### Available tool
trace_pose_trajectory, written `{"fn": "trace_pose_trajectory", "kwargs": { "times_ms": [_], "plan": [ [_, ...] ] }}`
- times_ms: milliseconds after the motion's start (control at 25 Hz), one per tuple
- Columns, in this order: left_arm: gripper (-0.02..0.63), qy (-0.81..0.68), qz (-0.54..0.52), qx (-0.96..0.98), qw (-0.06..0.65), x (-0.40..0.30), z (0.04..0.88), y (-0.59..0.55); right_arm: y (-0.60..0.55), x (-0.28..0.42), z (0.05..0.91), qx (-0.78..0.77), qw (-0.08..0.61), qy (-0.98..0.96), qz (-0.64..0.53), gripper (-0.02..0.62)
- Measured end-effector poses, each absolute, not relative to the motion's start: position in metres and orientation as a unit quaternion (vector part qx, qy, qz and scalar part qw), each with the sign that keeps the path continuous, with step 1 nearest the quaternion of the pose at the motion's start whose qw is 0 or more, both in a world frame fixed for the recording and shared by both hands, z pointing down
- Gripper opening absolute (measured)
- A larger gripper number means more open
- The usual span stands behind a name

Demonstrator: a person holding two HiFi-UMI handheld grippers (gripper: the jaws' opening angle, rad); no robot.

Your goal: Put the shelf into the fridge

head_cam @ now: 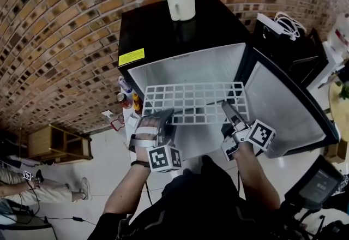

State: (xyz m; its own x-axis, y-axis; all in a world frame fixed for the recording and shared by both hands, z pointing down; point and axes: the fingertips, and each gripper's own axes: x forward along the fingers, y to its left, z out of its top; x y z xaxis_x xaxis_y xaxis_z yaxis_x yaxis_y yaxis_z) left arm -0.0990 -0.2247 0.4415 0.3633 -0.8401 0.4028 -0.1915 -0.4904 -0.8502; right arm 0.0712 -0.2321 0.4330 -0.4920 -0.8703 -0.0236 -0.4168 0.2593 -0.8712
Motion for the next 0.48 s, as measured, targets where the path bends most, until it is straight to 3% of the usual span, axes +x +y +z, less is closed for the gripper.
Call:
{"fn": "trace_pose_trajectory", "kwargs": {
  "times_ms": [480],
  "plan": [
    [0.1, 0.37, -0.464, -0.729, 0.342, -0.09, 0.444, -0.242, -0.277, 0.078, 0.443, -0.376, 0.246, 0.766, -0.46, 0.098]
  ]
}}
